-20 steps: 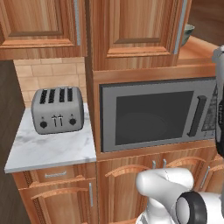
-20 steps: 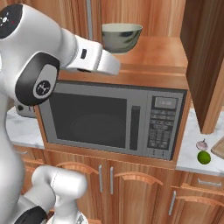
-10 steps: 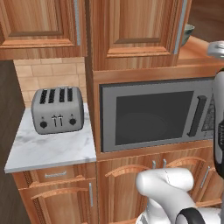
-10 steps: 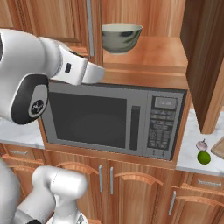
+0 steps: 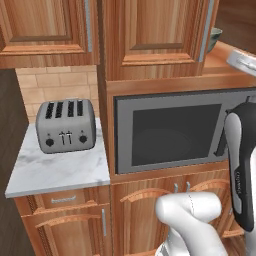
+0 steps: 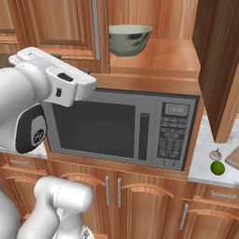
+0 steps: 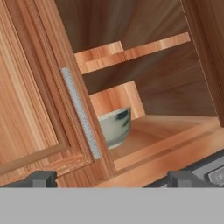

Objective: Open the cabinet. Place the bowl and condiment on the counter. Then place the lime and garlic on the cutting board.

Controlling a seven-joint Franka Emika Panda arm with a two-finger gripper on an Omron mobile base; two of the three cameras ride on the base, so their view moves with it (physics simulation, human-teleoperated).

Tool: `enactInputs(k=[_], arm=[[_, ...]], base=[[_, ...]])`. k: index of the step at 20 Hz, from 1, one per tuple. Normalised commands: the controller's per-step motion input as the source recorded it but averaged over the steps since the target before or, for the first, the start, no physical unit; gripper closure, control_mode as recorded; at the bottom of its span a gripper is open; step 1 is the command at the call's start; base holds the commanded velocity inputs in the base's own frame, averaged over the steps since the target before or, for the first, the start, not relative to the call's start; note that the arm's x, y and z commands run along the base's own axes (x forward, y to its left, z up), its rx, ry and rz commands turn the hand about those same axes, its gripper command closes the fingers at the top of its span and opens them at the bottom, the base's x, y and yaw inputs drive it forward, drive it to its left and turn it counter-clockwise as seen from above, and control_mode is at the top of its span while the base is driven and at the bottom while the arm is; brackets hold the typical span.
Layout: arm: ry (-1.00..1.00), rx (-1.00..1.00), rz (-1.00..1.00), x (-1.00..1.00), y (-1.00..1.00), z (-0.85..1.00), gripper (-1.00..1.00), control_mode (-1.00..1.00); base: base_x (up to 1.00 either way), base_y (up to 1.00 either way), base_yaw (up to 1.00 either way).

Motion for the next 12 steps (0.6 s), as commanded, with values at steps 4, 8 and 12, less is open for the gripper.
enactInputs(k=[4,8,12], arm=[[-0.05,0.0,0.0,0.02,0.15,0.0,-1.0,-1.0],[0.02,0.0,0.0,0.24,0.18,0.0,-1.0,-1.0],[0.0,0.0,0.0,0.25,0.03,0.0,-1.0,-1.0]], base=[[0.0,0.0,0.0],[0.0,0.0,0.0],[0.0,0.0,0.0]])
